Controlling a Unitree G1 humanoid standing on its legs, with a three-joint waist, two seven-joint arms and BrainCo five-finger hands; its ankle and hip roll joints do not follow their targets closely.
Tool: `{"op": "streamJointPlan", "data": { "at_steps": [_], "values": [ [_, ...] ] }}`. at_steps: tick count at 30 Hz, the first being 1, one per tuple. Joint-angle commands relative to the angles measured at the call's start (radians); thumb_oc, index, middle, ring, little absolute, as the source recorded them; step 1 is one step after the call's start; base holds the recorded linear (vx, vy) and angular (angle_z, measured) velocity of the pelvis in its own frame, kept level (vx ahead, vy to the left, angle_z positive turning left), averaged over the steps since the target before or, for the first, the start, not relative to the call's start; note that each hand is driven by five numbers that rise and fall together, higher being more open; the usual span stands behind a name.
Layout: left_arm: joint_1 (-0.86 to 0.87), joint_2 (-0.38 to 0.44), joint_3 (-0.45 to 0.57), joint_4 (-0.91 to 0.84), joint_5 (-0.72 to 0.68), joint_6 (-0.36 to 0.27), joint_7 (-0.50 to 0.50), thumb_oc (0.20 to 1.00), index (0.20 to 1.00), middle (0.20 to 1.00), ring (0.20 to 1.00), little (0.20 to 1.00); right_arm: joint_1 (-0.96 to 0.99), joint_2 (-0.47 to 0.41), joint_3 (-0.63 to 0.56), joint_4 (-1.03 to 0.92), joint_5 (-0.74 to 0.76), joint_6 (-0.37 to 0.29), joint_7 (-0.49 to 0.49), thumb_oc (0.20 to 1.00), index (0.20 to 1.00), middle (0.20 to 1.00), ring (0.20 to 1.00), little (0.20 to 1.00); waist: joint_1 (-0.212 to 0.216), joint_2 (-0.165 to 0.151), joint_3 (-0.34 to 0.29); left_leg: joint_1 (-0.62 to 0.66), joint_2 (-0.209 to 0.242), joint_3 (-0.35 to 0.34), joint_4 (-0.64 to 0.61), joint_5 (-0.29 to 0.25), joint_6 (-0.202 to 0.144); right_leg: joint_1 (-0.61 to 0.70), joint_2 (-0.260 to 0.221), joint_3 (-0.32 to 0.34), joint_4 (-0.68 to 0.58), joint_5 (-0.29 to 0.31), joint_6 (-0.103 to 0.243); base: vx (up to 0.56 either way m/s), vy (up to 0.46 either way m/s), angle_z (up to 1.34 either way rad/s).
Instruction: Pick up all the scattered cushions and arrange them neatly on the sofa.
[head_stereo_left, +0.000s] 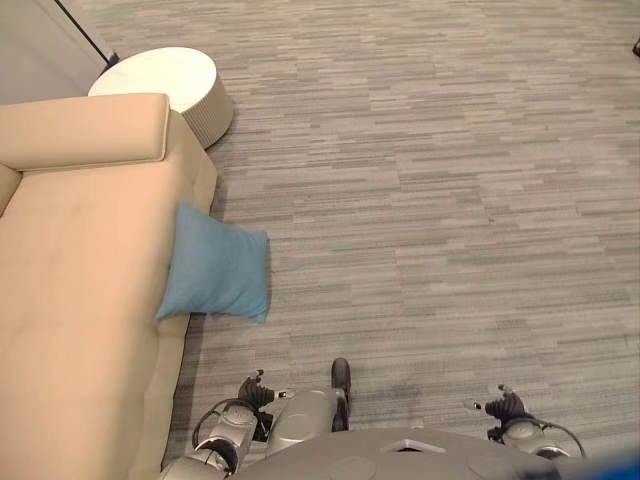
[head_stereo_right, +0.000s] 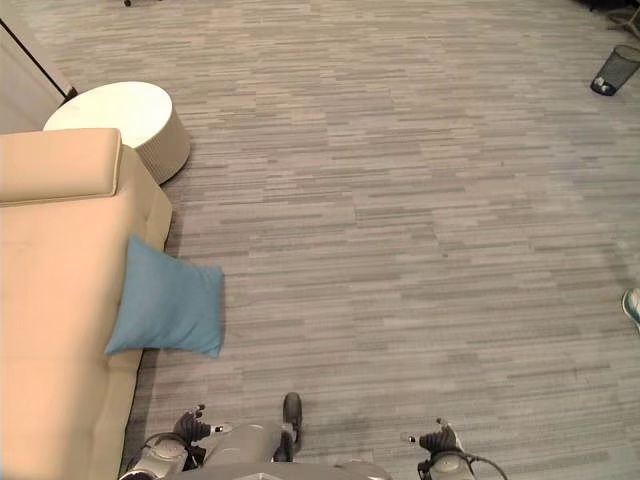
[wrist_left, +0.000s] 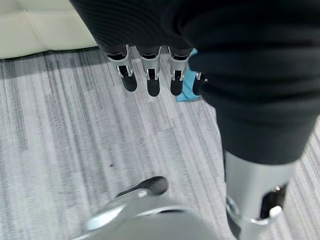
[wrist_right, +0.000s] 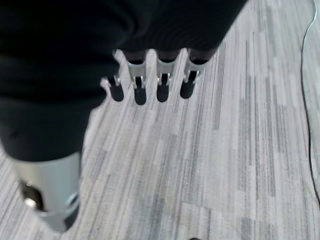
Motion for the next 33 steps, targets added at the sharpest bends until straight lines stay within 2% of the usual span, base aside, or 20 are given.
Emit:
{"op": "streamJointPlan", "data": {
  "at_steps": [1,2,4,5,7,9,11,12,14,16,18,20,24,26,27,28,29,31,32,33],
  "values": [
    [-0.017,-0.010,-0.016,-0.035,-0.006,-0.014,-0.009,1.000,1.000,1.000,1.000,1.000,-0.040,-0.039,-0.029,-0.035,-0.012,-0.007,0.003,1.000,1.000,1.000,1.000,1.000,0.012,0.042,0.036,-0.043,0.048,-0.042,0.141,-0.104,-0.083,-0.095,0.014,0.115,-0.143,0.246,0.007,0.43,0.081,1.07],
    [-0.015,-0.009,-0.014,-0.036,-0.005,-0.016,-0.007,1.000,1.000,1.000,1.000,1.000,-0.039,-0.038,-0.025,-0.033,-0.014,-0.008,0.006,1.000,1.000,1.000,1.000,1.000,0.007,0.047,0.040,-0.019,0.045,-0.062,0.133,-0.115,-0.081,-0.128,0.022,0.133,-0.144,0.233,-0.003,0.38,-0.038,0.97],
    [-0.023,-0.009,-0.015,-0.038,-0.010,-0.022,-0.002,1.000,1.000,1.000,1.000,1.000,-0.045,-0.038,-0.014,-0.037,-0.008,-0.012,0.010,1.000,1.000,1.000,1.000,1.000,-0.010,0.046,0.052,0.028,0.028,-0.125,0.126,-0.141,-0.090,-0.192,0.046,0.175,-0.301,0.214,-0.020,0.47,-0.155,0.70],
    [-0.029,-0.012,-0.016,-0.033,-0.007,-0.024,-0.002,1.000,1.000,1.000,1.000,1.000,-0.042,-0.040,-0.007,-0.041,-0.002,-0.012,0.012,1.000,1.000,1.000,1.000,1.000,-0.028,0.037,0.058,0.060,0.010,-0.178,0.118,-0.159,-0.099,-0.227,0.078,0.241,-0.458,0.249,-0.010,0.47,-0.225,0.72],
    [-0.035,-0.015,-0.017,-0.029,-0.004,-0.029,-0.005,1.000,1.000,1.000,1.000,1.000,-0.030,-0.044,-0.008,-0.041,0.004,-0.008,0.017,1.000,1.000,1.000,1.000,1.000,-0.044,0.029,0.063,0.090,-0.005,-0.245,0.112,-0.171,-0.113,-0.252,0.103,0.313,-0.563,0.292,0.009,0.36,-0.206,1.19],
    [-0.028,-0.025,-0.018,-0.011,0.005,-0.034,-0.004,1.000,1.000,1.000,1.000,1.000,-0.028,-0.047,-0.004,-0.041,-0.002,-0.007,0.018,1.000,1.000,1.000,1.000,1.000,-0.045,0.022,0.056,0.103,-0.011,-0.277,0.120,-0.191,-0.122,-0.228,0.097,0.326,-0.579,0.303,0.009,0.30,-0.224,2.06],
    [-0.020,-0.035,-0.024,0.002,0.005,-0.028,-0.005,1.000,1.000,1.000,1.000,1.000,-0.024,-0.047,-0.003,-0.051,0.003,-0.022,0.012,1.000,1.000,1.000,1.000,1.000,-0.040,0.021,0.038,0.084,0.009,-0.293,0.192,-0.171,-0.163,-0.173,0.100,0.304,-0.600,0.295,-0.013,0.34,-0.311,1.70],
    [-0.020,-0.038,-0.027,-0.008,-0.003,-0.027,-0.009,1.000,1.000,1.000,1.000,1.000,-0.033,-0.046,-0.002,-0.064,0.027,-0.037,0.010,1.000,1.000,1.000,1.000,1.000,-0.034,0.009,0.045,-0.002,0.019,-0.264,0.336,-0.121,-0.183,-0.127,0.093,0.280,-0.624,0.285,-0.033,0.18,-0.254,1.32],
    [-0.024,-0.035,-0.039,-0.025,-0.004,-0.024,-0.013,1.000,1.000,1.000,1.000,1.000,-0.040,-0.051,-0.003,-0.070,0.044,-0.037,0.010,1.000,1.000,1.000,1.000,1.000,-0.034,0.001,0.050,-0.084,0.053,-0.181,0.438,-0.114,-0.186,-0.083,0.083,0.245,-0.641,0.258,-0.055,0.16,-0.209,1.36],
    [-0.050,-0.039,-0.073,-0.047,0.001,-0.024,-0.012,1.000,1.000,1.000,1.000,1.000,-0.030,-0.054,-0.019,-0.076,0.064,-0.035,-0.001,1.000,1.000,1.000,1.000,1.000,-0.038,-0.003,0.050,-0.147,0.120,0.002,0.336,-0.128,-0.168,-0.025,0.064,0.142,-0.657,0.212,-0.065,0.14,-0.183,1.07],
    [-0.063,-0.038,-0.084,-0.062,0.020,-0.021,-0.015,1.000,1.000,1.000,1.000,1.000,-0.019,-0.054,-0.039,-0.065,0.075,-0.027,-0.008,1.000,1.000,1.000,1.000,1.000,-0.054,-0.001,0.049,-0.159,0.188,0.156,0.305,-0.091,-0.177,0.009,0.055,0.054,-0.653,0.187,-0.064,0.12,-0.056,1.86],
    [-0.051,-0.033,-0.067,-0.046,0.001,-0.019,-0.012,1.000,1.000,1.000,1.000,1.000,-0.020,-0.046,-0.032,-0.066,0.055,-0.028,-0.003,1.000,1.000,1.000,1.000,1.000,-0.035,-0.003,0.044,-0.123,0.153,0.086,0.256,-0.103,-0.170,0.021,0.038,0.011,-0.599,0.169,-0.061,0.16,0.090,1.31],
    [-0.031,-0.022,-0.029,-0.002,0.003,-0.014,-0.021,1.000,1.000,1.000,1.000,1.000,-0.026,-0.041,-0.034,-0.069,0.032,-0.031,0.006,1.000,1.000,1.000,1.000,1.000,-0.007,-0.016,0.021,-0.080,0.120,0.053,0.211,-0.123,-0.143,0.027,0.000,-0.022,-0.528,0.154,-0.040,0.12,0.128,0.37],
    [-0.022,-0.014,-0.018,0.008,0.007,-0.011,-0.026,1.000,1.000,1.000,1.000,1.000,-0.028,-0.040,-0.034,-0.075,0.023,-0.032,0.016,1.000,1.000,1.000,1.000,1.000,0.003,-0.012,0.022,-0.050,0.093,0.015,0.189,-0.130,-0.123,0.009,-0.026,-0.030,-0.412,0.159,-0.027,0.12,0.177,0.54],
    [-0.021,-0.010,-0.014,0.014,0.008,-0.011,-0.024,1.000,1.000,1.000,1.000,1.000,-0.031,-0.039,-0.033,-0.077,0.024,-0.033,0.016,1.000,1.000,1.000,1.000,1.000,0.001,-0.010,0.025,-0.040,0.086,0.004,0.181,-0.129,-0.119,-0.005,-0.034,-0.023,-0.370,0.173,-0.019,0.09,0.145,0.66],
    [-0.020,-0.002,-0.014,0.013,0.009,-0.013,-0.022,1.000,1.000,1.000,1.000,1.000,-0.039,-0.035,-0.032,-0.080,0.028,-0.037,0.018,1.000,1.000,1.000,1.000,1.000,-0.005,-0.003,0.030,-0.024,0.076,-0.030,0.164,-0.123,-0.114,-0.044,-0.025,0.021,-0.304,0.202,-0.010,0.06,0.090,0.64],
    [-0.020,-0.002,-0.014,0.013,0.009,-0.013,-0.022,1.000,1.000,1.000,1.000,1.000,-0.039,-0.035,-0.032,-0.080,0.028,-0.037,0.018,1.000,1.000,1.000,1.000,1.000,-0.005,-0.003,0.030,-0.025,0.076,-0.030,0.164,-0.123,-0.114,-0.045,-0.024,0.020,-0.304,0.202,-0.010,0.09,0.069,0.55],
    [-0.021,0.000,-0.021,0.011,0.010,-0.021,-0.019,1.000,1.000,1.000,1.000,1.000,-0.038,-0.031,-0.022,-0.079,0.045,-0.046,0.022,1.000,1.000,1.000,1.000,1.000,-0.025,-0.002,0.028,-0.002,0.050,-0.113,0.145,-0.113,-0.117,-0.093,0.077,0.174,-0.362,0.168,-0.027,0.16,0.000,0.71],
    [-0.029,-0.001,-0.026,0.009,0.012,-0.025,-0.020,1.000,1.000,1.000,1.000,1.000,-0.038,-0.033,-0.022,-0.077,0.061,-0.047,0.022,1.000,1.000,1.000,1.000,1.000,-0.035,-0.012,0.026,-0.002,0.021,-0.161,0.136,-0.102,-0.124,-0.105,0.121,0.253,-0.448,0.184,-0.022,0.17,-0.039,1.04],
    [-0.032,-0.004,-0.031,0.014,0.015,-0.027,-0.021,1.000,1.000,1.000,1.000,1.000,-0.036,-0.034,-0.020,-0.077,0.066,-0.048,0.022,1.000,1.000,1.000,1.000,1.000,-0.044,-0.013,0.029,0.003,0.010,-0.190,0.129,-0.098,-0.129,-0.117,0.140,0.280,-0.478,0.196,-0.022,0.14,-0.047,1.13]
  ]
}}
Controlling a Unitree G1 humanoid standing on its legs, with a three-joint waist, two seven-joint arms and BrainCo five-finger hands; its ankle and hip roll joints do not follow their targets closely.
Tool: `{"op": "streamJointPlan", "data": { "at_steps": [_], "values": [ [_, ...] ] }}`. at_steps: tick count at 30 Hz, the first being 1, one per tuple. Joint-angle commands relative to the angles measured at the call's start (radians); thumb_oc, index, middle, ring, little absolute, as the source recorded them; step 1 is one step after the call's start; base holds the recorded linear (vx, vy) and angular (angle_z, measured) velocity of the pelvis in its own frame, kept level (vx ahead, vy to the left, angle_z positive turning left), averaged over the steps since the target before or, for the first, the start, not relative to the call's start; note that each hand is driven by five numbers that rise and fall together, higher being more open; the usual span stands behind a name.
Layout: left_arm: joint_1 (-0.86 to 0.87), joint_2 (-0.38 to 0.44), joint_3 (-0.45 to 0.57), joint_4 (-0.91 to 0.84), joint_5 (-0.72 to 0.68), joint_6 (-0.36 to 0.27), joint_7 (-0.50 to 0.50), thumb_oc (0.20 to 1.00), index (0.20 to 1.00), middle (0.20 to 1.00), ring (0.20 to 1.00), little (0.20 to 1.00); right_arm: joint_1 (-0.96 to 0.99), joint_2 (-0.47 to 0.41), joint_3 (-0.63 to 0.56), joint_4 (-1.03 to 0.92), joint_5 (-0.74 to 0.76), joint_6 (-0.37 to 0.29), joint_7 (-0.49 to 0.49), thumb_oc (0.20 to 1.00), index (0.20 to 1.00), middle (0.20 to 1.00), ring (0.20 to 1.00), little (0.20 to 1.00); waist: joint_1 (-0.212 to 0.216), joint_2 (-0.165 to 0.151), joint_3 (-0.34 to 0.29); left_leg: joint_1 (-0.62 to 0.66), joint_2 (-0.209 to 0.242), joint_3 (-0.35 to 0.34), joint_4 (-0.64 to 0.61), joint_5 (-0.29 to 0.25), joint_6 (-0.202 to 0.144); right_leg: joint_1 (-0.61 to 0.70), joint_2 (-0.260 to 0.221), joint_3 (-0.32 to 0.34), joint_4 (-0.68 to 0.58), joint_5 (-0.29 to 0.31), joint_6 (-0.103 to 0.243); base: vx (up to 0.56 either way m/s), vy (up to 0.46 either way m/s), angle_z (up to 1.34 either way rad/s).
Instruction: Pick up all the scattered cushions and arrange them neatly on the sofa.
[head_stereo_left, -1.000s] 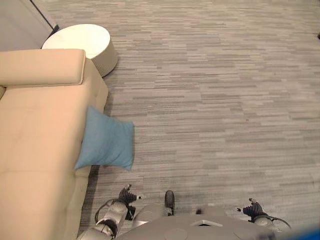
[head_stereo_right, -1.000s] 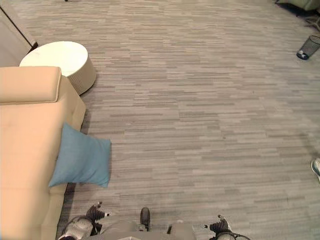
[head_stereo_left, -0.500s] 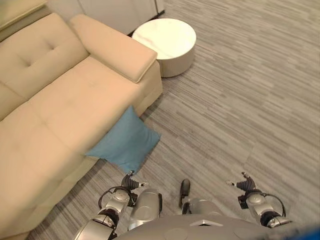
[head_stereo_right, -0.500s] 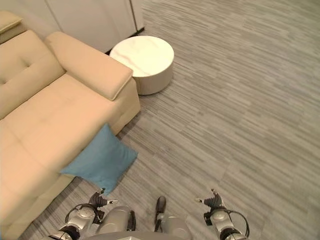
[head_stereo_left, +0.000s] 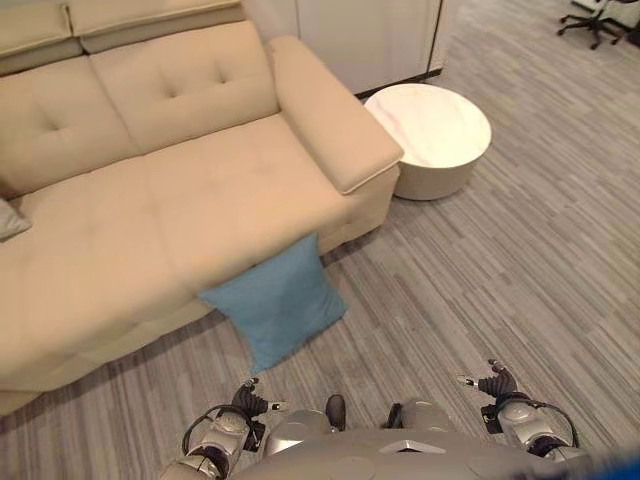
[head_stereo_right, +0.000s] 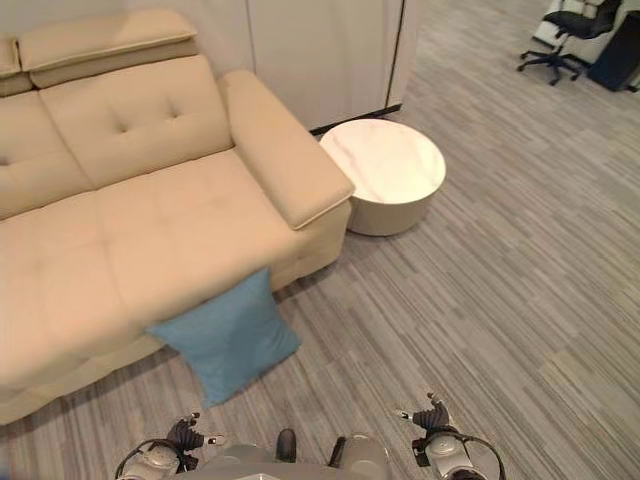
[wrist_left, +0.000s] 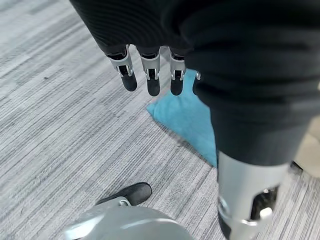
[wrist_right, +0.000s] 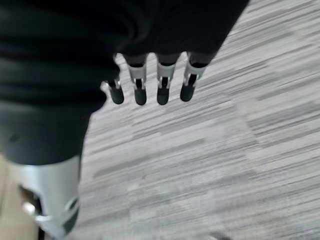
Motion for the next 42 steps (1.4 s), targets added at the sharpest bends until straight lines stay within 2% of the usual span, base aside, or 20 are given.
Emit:
{"op": "streamJointPlan", "data": {
  "at_steps": [1,2,4,7,8,9,10,11,13,15,18,24,26,27,30,31,32,34,42],
  "values": [
    [-0.031,-0.011,-0.005,0.015,0.017,-0.026,-0.002,1.000,1.000,1.000,1.000,1.000,0.028,-0.031,-0.001,0.004,0.027,-0.019,-0.009,1.000,1.000,1.000,1.000,1.000,-0.058,-0.040,-0.004,-0.056,-0.013,-0.106,0.081,-0.049,-0.120,0.075,0.031,0.043,-0.294,0.218,0.036,0.09,-0.061,1.90],
    [-0.041,-0.011,-0.009,0.017,0.019,-0.029,-0.004,1.000,1.000,1.000,1.000,1.000,0.032,-0.033,-0.004,0.007,0.031,-0.020,-0.010,1.000,1.000,1.000,1.000,1.000,-0.060,-0.046,-0.004,-0.057,-0.027,-0.132,0.082,-0.048,-0.124,0.088,0.029,0.051,-0.328,0.224,0.042,0.06,-0.114,1.81],
    [-0.042,-0.020,-0.016,0.029,0.022,-0.034,-0.005,1.000,1.000,1.000,1.000,1.000,0.036,-0.033,-0.007,0.020,0.028,-0.026,-0.010,1.000,1.000,1.000,1.000,1.000,-0.067,-0.049,-0.009,-0.060,-0.034,-0.166,0.075,-0.042,-0.132,0.122,0.018,0.022,-0.378,0.230,0.034,0.03,-0.136,1.32],
    [-0.036,-0.025,-0.012,0.033,0.026,-0.033,-0.010,1.000,1.000,1.000,1.000,1.000,0.040,-0.038,-0.008,0.030,0.029,-0.030,-0.008,1.000,1.000,1.000,1.000,1.000,-0.070,-0.050,-0.025,-0.070,-0.036,-0.170,0.085,-0.047,-0.144,0.171,0.011,0.011,-0.444,0.241,0.025,0.05,-0.066,1.11],
    [-0.034,-0.033,-0.010,0.030,0.020,-0.029,-0.003,1.000,1.000,1.000,1.000,1.000,0.037,-0.042,-0.010,0.026,0.037,-0.025,-0.007,1.000,1.000,1.000,1.000,1.000,-0.079,-0.054,-0.003,-0.137,0.024,-0.008,0.186,-0.066,-0.171,0.215,-0.018,-0.024,-0.473,0.232,0.017,0.04,-0.018,0.66],
    [-0.034,-0.033,-0.010,0.030,0.020,-0.028,-0.003,1.000,1.000,1.000,1.000,1.000,0.037,-0.042,-0.010,0.026,0.037,-0.025,-0.007,1.000,1.000,1.000,1.000,1.000,-0.080,-0.055,-0.006,-0.140,0.023,-0.009,0.185,-0.064,-0.171,0.211,-0.019,-0.024,-0.473,0.234,0.017,-0.02,0.022,1.02],
    [-0.036,-0.032,-0.012,0.023,0.021,-0.027,-0.002,1.000,1.000,1.000,1.000,1.000,0.038,-0.044,-0.011,0.023,0.039,-0.021,-0.008,1.000,1.000,1.000,1.000,1.000,-0.083,-0.055,-0.002,-0.156,0.065,0.064,0.195,-0.061,-0.169,0.217,-0.028,-0.042,-0.474,0.228,0.015,-0.03,0.021,1.13],
    [-0.037,-0.030,-0.013,0.019,0.020,-0.026,-0.002,1.000,1.000,1.000,1.000,1.000,0.038,-0.045,-0.010,0.023,0.043,-0.017,-0.008,1.000,1.000,1.000,1.000,1.000,-0.082,-0.056,0.001,-0.164,0.094,0.098,0.200,-0.059,-0.166,0.221,-0.031,-0.052,-0.474,0.225,0.011,0.00,0.054,0.88],
    [-0.038,-0.025,-0.016,0.018,0.020,-0.023,0.005,1.000,1.000,1.000,1.000,1.000,0.038,-0.044,-0.014,0.034,0.045,-0.008,-0.005,1.000,1.000,1.000,1.000,1.000,-0.084,-0.062,-0.009,-0.191,0.177,0.137,0.167,-0.007,-0.185,0.241,-0.055,-0.102,-0.469,0.201,0.011,0.07,0.089,0.32],
    [-0.036,-0.024,-0.015,0.017,0.018,-0.018,0.002,1.000,1.000,1.000,1.000,1.000,0.035,-0.044,-0.018,0.033,0.039,-0.004,0.001,1.000,1.000,1.000,1.000,1.000,-0.085,-0.056,-0.016,-0.166,0.193,0.135,0.121,0.006,-0.190,0.249,-0.060,-0.109,-0.461,0.194,0.013,0.12,0.141,0.73],
    [-0.029,-0.024,-0.014,0.026,0.029,-0.015,0.003,1.000,1.000,1.000,1.000,1.000,0.035,-0.038,-0.016,0.039,0.024,-0.003,0.004,1.000,1.000,1.000,1.000,1.000,-0.088,-0.048,-0.028,-0.134,0.180,0.125,0.073,0.009,-0.191,0.253,-0.076,-0.117,-0.452,0.194,0.024,0.10,0.183,0.02],
    [-0.029,-0.003,0.005,0.025,0.029,-0.019,0.006,1.000,1.000,1.000,1.000,1.000,0.023,-0.023,-0.013,0.034,0.009,0.000,0.009,1.000,1.000,1.000,1.000,1.000,-0.075,-0.054,-0.036,-0.111,0.137,0.143,0.057,-0.020,-0.163,0.236,-0.123,-0.104,-0.421,0.212,0.060,0.06,0.198,-0.10],
    [-0.030,0.003,0.014,0.024,0.025,-0.020,0.006,1.000,1.000,1.000,1.000,1.000,0.017,-0.020,-0.013,0.030,0.003,0.000,0.010,1.000,1.000,1.000,1.000,1.000,-0.070,-0.054,-0.030,-0.109,0.126,0.147,0.061,-0.036,-0.149,0.217,-0.142,-0.106,-0.380,0.216,0.071,0.01,0.202,-0.09],
    [-0.030,0.014,0.026,0.025,0.019,-0.021,0.009,1.000,1.000,1.000,1.000,1.000,0.006,-0.015,-0.012,0.029,0.003,0.002,0.010,1.000,1.000,1.000,1.000,1.000,-0.066,-0.048,-0.018,-0.102,0.116,0.149,0.061,-0.045,-0.134,0.180,-0.160,-0.104,-0.306,0.232,0.082,0.00,0.176,-0.18],
    [-0.029,0.020,0.030,0.027,0.018,-0.025,0.009,1.000,1.000,1.000,1.000,1.000,0.005,-0.013,-0.011,0.025,0.002,-0.001,0.010,1.000,1.000,1.000,1.000,1.000,-0.066,-0.044,-0.014,-0.094,0.111,0.141,0.055,-0.046,-0.129,0.161,-0.155,-0.085,-0.273,0.239,0.087,0.05,0.092,-0.08],
    [-0.023,0.023,0.029,0.030,0.020,-0.030,0.009,1.000,1.000,1.000,1.000,1.000,0.008,-0.018,-0.006,0.026,0.002,-0.004,0.008,1.000,1.000,1.000,1.000,1.000,-0.076,-0.037,-0.015,-0.073,0.095,0.123,0.036,-0.041,-0.128,0.145,-0.122,-0.043,-0.291,0.237,0.079,0.13,0.058,-0.03],
    [-0.022,0.024,0.028,0.029,0.020,-0.032,0.010,1.000,1.000,1.000,1.000,1.000,0.007,-0.020,-0.004,0.027,-0.001,-0.003,0.009,1.000,1.000,1.000,1.000,1.000,-0.078,-0.036,-0.012,-0.069,0.093,0.119,0.033,-0.040,-0.129,0.134,-0.116,-0.037,-0.301,0.240,0.076,0.15,-0.006,0.09],
    [-0.028,0.023,0.032,0.032,0.015,-0.035,0.013,1.000,1.000,1.000,1.000,1.000,0.006,-0.021,-0.001,0.036,-0.003,-0.005,0.006,1.000,1.000,1.000,1.000,1.000,-0.076,-0.045,-0.014,-0.070,0.088,0.104,0.031,-0.040,-0.140,0.162,-0.119,-0.044,-0.372,0.244,0.080,0.08,-0.114,0.34],
    [-0.027,0.018,0.035,0.026,0.005,-0.034,0.010,1.000,1.000,1.000,1.000,1.000,0.012,-0.027,0.001,0.042,-0.002,-0.006,0.004,1.000,1.000,1.000,1.000,1.000,-0.072,-0.049,-0.039,-0.049,0.109,0.096,-0.021,-0.018,-0.169,0.216,-0.109,-0.077,-0.453,0.237,0.068,0.07,-0.116,0.16]
  ]
}}
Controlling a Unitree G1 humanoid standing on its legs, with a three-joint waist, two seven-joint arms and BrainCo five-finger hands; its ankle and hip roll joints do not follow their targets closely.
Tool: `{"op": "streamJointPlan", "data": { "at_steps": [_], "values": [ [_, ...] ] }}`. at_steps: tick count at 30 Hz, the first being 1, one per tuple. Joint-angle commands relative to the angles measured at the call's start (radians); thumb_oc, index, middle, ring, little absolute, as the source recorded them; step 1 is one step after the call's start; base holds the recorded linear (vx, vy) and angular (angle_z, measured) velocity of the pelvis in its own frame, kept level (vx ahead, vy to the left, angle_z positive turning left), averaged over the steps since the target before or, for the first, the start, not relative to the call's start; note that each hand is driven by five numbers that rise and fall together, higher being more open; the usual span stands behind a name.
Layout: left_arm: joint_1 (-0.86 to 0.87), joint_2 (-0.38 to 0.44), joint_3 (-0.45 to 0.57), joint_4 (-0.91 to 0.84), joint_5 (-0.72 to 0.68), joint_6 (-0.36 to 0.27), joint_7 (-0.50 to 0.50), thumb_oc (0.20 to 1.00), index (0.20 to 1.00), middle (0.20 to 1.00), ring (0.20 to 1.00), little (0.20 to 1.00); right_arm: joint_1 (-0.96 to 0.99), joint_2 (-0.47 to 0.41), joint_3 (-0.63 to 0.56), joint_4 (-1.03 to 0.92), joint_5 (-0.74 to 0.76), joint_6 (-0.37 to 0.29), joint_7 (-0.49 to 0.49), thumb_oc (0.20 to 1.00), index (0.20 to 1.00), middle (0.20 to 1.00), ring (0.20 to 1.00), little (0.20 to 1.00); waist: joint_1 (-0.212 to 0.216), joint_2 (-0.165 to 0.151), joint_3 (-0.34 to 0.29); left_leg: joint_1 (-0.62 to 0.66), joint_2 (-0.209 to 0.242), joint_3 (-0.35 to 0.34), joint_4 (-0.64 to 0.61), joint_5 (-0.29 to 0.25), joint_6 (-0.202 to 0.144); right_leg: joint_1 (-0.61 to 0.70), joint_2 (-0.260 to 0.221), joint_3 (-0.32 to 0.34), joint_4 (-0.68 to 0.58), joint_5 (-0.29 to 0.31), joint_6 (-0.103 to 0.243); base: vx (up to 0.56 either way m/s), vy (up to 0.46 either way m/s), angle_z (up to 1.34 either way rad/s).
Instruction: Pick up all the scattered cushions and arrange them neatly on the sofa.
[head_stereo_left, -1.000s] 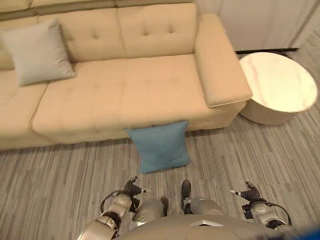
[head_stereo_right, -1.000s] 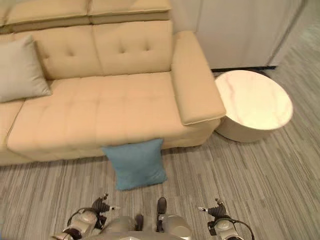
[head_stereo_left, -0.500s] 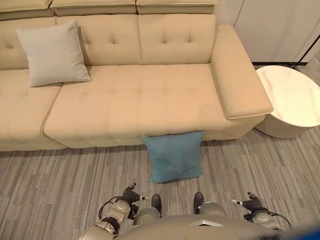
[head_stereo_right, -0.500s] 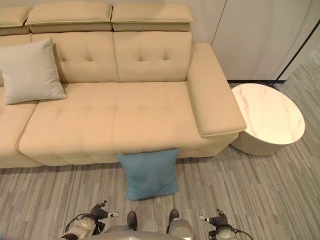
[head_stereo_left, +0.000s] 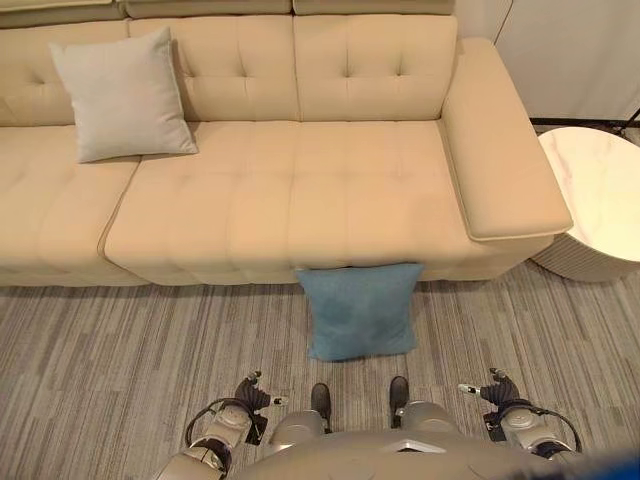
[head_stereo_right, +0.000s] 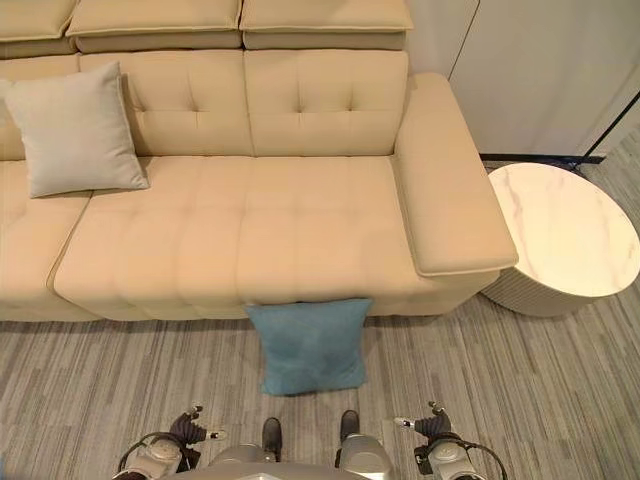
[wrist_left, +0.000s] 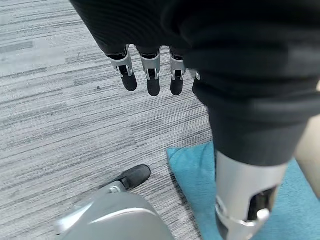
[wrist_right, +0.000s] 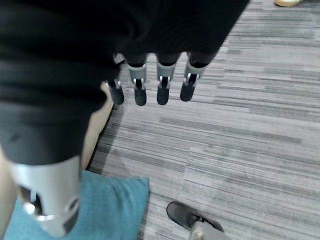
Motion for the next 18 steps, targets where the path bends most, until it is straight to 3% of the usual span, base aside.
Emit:
{"op": "streamJointPlan", "data": {
  "at_steps": [1,6,10,18],
  "values": [
    [-0.019,0.005,0.034,-0.009,-0.011,-0.021,0.010,1.000,1.000,1.000,1.000,1.000,0.002,-0.018,0.011,0.019,0.001,-0.013,-0.016,1.000,1.000,1.000,1.000,1.000,0.003,-0.055,-0.039,-0.043,-0.033,0.001,0.041,-0.059,-0.032,-0.016,-0.058,0.025,0.040,-0.022,0.076,0.06,-0.109,0.14],
    [-0.053,0.011,0.039,-0.061,-0.084,-0.034,0.035,1.000,1.000,1.000,1.000,1.000,-0.027,-0.027,0.002,-0.008,0.038,-0.027,-0.035,1.000,1.000,1.000,1.000,1.000,0.004,-0.054,-0.003,-0.090,-0.021,-0.017,0.030,-0.031,-0.047,-0.047,-0.052,0.001,0.032,-0.020,0.066,-0.09,-0.075,0.13],
    [-0.155,0.029,0.013,-0.179,-0.190,-0.085,0.106,1.000,1.000,1.000,1.000,1.000,-0.110,-0.056,0.002,-0.110,0.101,-0.048,-0.095,1.000,1.000,1.000,1.000,1.000,0.001,-0.040,0.083,-0.305,-0.014,-0.038,0.070,0.019,-0.067,-0.259,-0.056,-0.019,0.083,0.003,0.046,-0.27,-0.040,0.29],
    [-0.286,0.032,-0.019,-0.297,-0.303,-0.138,0.189,1.000,1.000,1.000,1.000,1.000,-0.277,-0.060,0.022,-0.279,0.168,-0.088,-0.209,1.000,1.000,1.000,1.000,1.000,0.005,-0.004,0.157,-0.583,-0.013,-0.044,0.140,0.062,-0.086,-0.564,-0.082,-0.017,0.202,0.011,0.036,-0.13,0.010,0.11]
  ]
}}
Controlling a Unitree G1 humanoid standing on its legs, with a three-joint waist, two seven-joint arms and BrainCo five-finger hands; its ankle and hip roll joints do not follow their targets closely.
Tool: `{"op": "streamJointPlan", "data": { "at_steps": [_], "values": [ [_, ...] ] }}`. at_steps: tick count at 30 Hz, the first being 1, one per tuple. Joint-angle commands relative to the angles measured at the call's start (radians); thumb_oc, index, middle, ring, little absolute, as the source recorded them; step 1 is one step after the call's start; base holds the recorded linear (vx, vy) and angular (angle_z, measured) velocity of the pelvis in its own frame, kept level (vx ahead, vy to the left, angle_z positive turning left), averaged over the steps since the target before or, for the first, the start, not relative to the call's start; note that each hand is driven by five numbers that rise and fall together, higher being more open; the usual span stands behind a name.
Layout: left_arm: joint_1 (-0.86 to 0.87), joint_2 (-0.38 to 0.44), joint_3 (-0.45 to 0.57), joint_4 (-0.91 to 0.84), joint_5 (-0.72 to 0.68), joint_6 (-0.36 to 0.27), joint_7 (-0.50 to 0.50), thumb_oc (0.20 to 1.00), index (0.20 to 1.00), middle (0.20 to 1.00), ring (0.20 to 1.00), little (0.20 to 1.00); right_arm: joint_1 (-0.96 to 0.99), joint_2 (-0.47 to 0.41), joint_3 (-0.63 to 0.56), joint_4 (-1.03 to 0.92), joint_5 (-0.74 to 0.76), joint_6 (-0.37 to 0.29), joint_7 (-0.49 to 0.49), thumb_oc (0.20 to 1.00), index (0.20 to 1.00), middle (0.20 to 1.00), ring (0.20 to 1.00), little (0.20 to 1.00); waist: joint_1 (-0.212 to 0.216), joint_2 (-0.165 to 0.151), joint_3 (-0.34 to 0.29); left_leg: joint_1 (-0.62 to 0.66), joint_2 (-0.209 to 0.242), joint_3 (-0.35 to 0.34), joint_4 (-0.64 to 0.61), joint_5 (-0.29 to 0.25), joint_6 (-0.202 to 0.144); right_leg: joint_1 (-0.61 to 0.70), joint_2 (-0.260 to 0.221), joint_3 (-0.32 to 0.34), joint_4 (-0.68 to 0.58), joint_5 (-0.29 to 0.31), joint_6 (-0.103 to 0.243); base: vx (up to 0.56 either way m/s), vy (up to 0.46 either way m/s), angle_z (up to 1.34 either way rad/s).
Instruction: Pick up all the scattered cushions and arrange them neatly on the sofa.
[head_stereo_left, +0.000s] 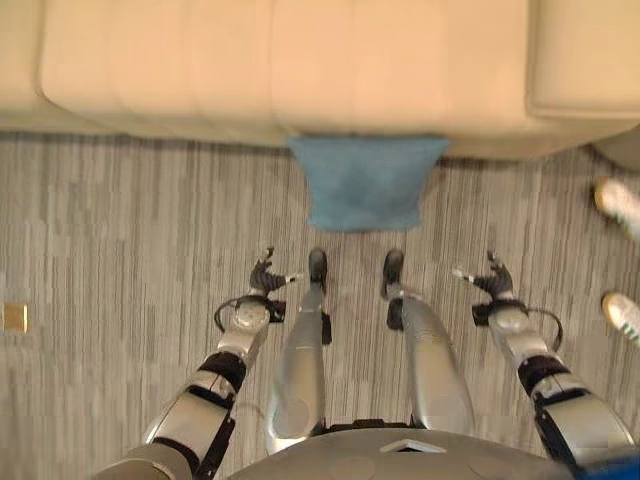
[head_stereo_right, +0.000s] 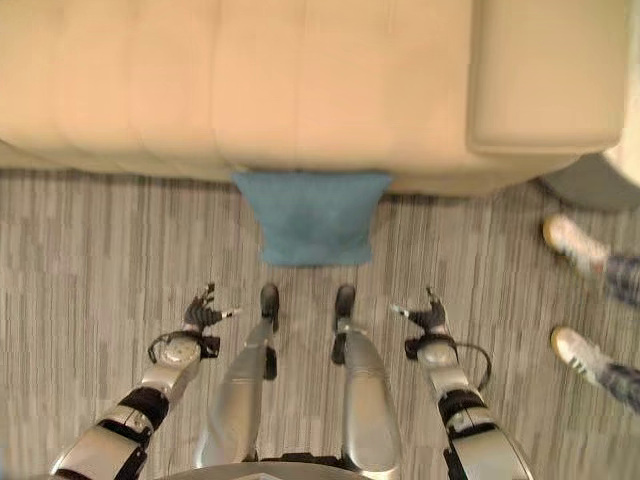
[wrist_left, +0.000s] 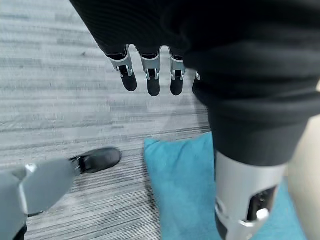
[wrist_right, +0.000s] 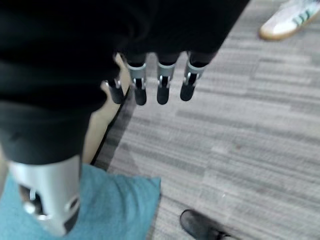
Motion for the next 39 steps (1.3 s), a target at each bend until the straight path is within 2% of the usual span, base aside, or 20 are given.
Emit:
{"op": "streamJointPlan", "data": {
  "at_steps": [1,8,17,22,27,39],
  "values": [
    [0.013,0.002,0.001,0.009,-0.043,-0.054,0.064,1.000,1.000,1.000,1.000,1.000,0.068,-0.009,0.023,-0.040,0.050,-0.058,-0.076,1.000,1.000,1.000,1.000,1.000,0.003,-0.028,-0.148,-0.028,-0.019,0.021,0.026,-0.081,-0.048,0.033,-0.050,0.064,-0.114,0.007,0.107,0.00,0.000,0.00],
    [-0.171,0.017,-0.021,-0.064,-0.068,-0.079,0.141,1.000,1.000,1.000,1.000,1.000,-0.140,-0.007,0.051,-0.125,0.044,-0.098,-0.198,1.000,1.000,1.000,1.000,1.000,-0.005,-0.014,-0.123,-0.300,-0.028,0.012,0.122,-0.093,-0.043,-0.238,-0.066,0.103,-0.029,0.012,0.112,-0.02,0.033,0.07],
    [-0.322,0.021,-0.032,-0.102,-0.078,-0.093,0.204,1.000,1.000,1.000,1.000,1.000,-0.267,0.001,0.053,-0.137,0.022,-0.109,-0.290,1.000,1.000,1.000,1.000,1.000,-0.013,-0.007,-0.126,-0.459,-0.039,0.012,0.123,-0.084,-0.038,-0.416,-0.074,0.129,-0.016,0.033,0.127,0.00,0.013,-0.03],
    [-0.401,0.034,-0.040,-0.102,-0.086,-0.094,0.215,1.000,1.000,1.000,1.000,1.000,-0.336,-0.012,0.075,-0.136,0.020,-0.101,-0.285,1.000,1.000,1.000,1.000,1.000,-0.018,-0.013,-0.130,-0.533,-0.034,0.011,0.122,-0.070,-0.038,-0.487,-0.073,0.135,-0.018,0.052,0.136,-0.01,-0.005,-0.01],
    [-0.379,0.007,-0.042,-0.114,-0.075,-0.088,0.211,1.000,1.000,1.000,1.000,1.000,-0.313,-0.003,0.074,-0.139,0.004,-0.101,-0.274,1.000,1.000,1.000,1.000,1.000,-0.016,-0.015,-0.145,-0.537,-0.034,0.009,0.101,-0.056,-0.040,-0.495,-0.071,0.132,-0.027,0.057,0.138,-0.01,-0.019,0.00],
    [-0.355,0.001,-0.042,-0.130,-0.060,-0.076,0.201,1.000,1.000,1.000,1.000,1.000,-0.279,0.005,0.073,-0.126,0.005,-0.098,-0.242,1.000,1.000,1.000,1.000,1.000,-0.011,-0.014,-0.178,-0.538,-0.026,0.014,0.086,-0.048,-0.044,-0.504,-0.070,0.127,-0.024,0.059,0.143,0.00,0.000,0.00]
  ]
}}
